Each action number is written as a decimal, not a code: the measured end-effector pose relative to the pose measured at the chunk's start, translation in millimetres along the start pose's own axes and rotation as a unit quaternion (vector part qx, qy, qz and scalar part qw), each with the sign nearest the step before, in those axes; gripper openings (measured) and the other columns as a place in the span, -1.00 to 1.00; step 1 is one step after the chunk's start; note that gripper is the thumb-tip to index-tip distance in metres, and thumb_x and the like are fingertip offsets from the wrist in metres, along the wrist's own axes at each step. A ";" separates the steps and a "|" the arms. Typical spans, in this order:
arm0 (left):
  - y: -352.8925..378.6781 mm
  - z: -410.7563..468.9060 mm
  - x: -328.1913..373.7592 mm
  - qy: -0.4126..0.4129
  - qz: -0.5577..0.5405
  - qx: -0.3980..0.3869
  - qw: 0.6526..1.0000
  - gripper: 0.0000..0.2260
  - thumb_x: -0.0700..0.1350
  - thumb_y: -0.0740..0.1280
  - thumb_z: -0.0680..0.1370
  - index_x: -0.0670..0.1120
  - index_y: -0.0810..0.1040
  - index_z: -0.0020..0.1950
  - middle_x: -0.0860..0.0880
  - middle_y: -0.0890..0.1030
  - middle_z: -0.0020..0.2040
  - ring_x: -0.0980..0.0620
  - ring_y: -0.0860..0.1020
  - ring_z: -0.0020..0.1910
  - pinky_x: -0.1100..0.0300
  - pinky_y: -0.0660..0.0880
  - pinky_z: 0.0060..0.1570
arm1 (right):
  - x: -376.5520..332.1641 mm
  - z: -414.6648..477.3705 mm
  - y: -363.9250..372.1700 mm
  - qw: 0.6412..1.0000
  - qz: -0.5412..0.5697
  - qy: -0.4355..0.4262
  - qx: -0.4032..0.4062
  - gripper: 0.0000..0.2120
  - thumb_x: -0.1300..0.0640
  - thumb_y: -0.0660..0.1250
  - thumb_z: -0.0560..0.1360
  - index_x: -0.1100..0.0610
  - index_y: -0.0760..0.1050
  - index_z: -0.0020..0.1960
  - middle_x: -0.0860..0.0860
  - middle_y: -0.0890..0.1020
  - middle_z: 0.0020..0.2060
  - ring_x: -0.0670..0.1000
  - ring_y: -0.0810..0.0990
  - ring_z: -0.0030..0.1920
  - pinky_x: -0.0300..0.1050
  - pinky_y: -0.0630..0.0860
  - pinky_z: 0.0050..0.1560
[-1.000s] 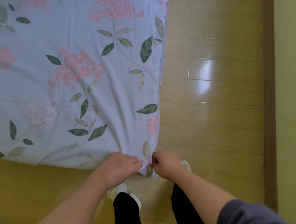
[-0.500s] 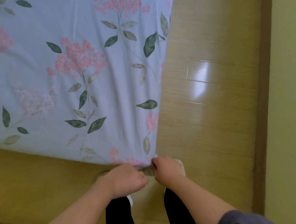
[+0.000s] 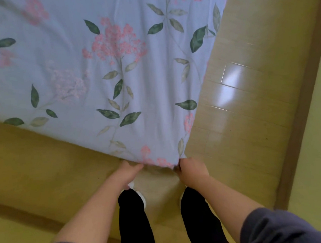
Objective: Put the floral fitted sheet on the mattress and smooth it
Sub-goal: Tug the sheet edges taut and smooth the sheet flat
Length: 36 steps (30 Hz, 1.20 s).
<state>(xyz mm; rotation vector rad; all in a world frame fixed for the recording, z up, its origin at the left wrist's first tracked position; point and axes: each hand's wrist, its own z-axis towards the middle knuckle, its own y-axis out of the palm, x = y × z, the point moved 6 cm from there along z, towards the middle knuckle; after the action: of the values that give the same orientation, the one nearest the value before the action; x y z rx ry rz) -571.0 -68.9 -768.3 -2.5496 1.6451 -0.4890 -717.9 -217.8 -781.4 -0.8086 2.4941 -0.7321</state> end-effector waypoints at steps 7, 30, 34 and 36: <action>-1.7 19.7 -13.4 0.089 -0.136 0.110 0.981 -0.93 -0.32 0.32 0.52 -0.26 0.58 -0.04 -0.14 0.65 -0.17 0.13 0.62 -0.38 0.27 0.52 -0.32 | -2.2 6.3 -2.1 0.999 0.008 0.002 -0.036 -0.74 -0.04 0.17 0.57 0.13 0.48 -0.09 0.16 0.61 -0.02 0.19 0.59 -0.05 -0.09 0.33 -0.23; -12.7 45.4 -47.9 0.000 -0.053 0.077 0.996 -0.89 -0.12 0.28 0.52 -0.12 0.55 -0.16 -0.11 0.62 -0.30 -0.08 0.60 -0.39 0.17 0.47 -0.35 | 9.3 -4.1 2.8 0.988 -0.127 0.007 -0.089 -0.86 0.09 0.12 0.58 0.05 0.42 -0.08 0.06 0.60 -0.08 0.12 0.59 -0.08 -0.11 0.43 -0.25; -45.4 35.8 -32.9 0.016 0.091 0.037 0.995 -0.84 0.01 0.30 0.51 -0.05 0.53 -0.19 -0.12 0.64 -0.15 -0.12 0.66 -0.14 0.20 0.47 -0.29 | -6.8 -4.4 -5.2 0.982 -0.112 0.083 -0.130 -0.82 0.01 0.23 0.54 0.08 0.45 0.07 0.04 0.58 0.05 0.09 0.59 0.02 -0.10 0.47 -0.16; -78.0 29.6 -29.6 0.028 0.167 0.045 0.985 -0.81 0.00 0.30 0.51 -0.11 0.59 -0.08 -0.13 0.65 -0.09 -0.10 0.64 -0.06 0.22 0.43 -0.24 | -17.2 -4.6 -15.9 0.960 -0.162 0.103 -0.202 -0.65 -0.01 0.26 0.50 0.11 0.44 0.24 0.06 0.55 0.12 0.09 0.56 0.07 -0.03 0.53 0.04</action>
<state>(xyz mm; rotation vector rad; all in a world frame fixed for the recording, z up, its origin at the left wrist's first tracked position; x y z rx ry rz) -504.9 -12.5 -785.4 -2.1542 1.9681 -0.5902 -701.0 -216.4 -764.6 -1.3734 2.7799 -0.4225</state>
